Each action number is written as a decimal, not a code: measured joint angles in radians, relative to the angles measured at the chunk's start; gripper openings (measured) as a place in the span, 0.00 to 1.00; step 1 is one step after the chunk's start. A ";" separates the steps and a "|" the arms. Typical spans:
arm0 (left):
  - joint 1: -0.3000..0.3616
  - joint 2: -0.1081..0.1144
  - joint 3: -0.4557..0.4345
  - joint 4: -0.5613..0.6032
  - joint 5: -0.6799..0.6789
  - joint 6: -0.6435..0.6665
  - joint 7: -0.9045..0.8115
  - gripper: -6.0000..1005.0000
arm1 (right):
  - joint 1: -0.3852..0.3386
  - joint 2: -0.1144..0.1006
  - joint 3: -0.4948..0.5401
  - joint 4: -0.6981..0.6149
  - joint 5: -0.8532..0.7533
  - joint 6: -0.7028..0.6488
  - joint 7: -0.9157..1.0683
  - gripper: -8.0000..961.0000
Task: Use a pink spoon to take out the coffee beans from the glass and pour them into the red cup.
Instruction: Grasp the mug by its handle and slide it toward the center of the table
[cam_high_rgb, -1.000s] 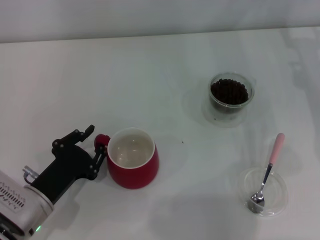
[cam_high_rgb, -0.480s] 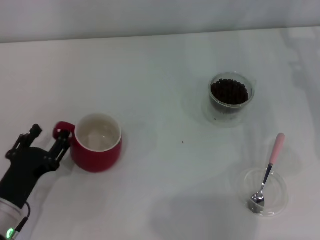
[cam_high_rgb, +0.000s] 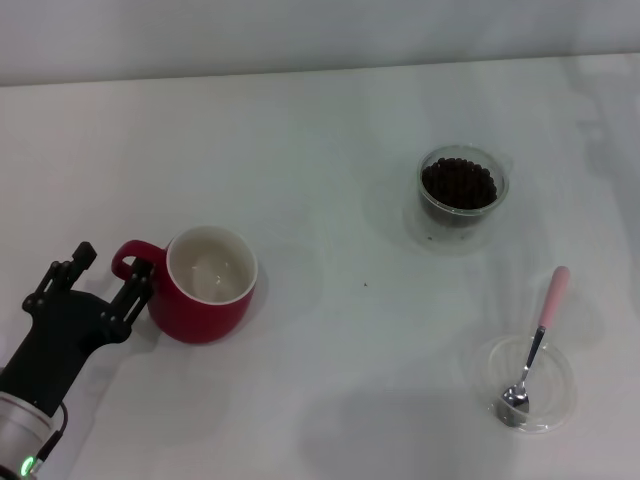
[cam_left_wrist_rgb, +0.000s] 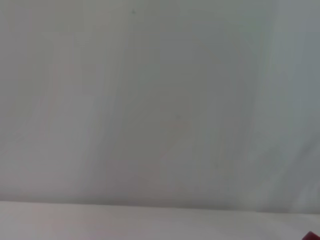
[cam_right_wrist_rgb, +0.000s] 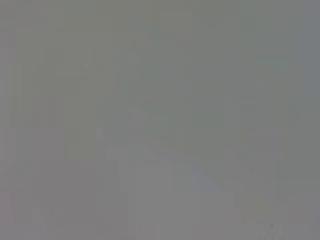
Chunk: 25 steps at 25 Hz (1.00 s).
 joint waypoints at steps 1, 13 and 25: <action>-0.001 0.000 0.001 -0.001 0.000 -0.003 0.000 0.74 | -0.001 0.001 0.000 0.001 0.000 -0.006 0.000 0.90; -0.024 -0.002 0.030 -0.021 0.051 -0.026 0.006 0.74 | 0.008 0.001 0.000 0.006 0.001 -0.009 0.001 0.90; -0.039 -0.005 0.030 -0.028 0.063 -0.028 -0.001 0.74 | 0.008 0.001 0.009 0.007 0.001 -0.010 0.001 0.90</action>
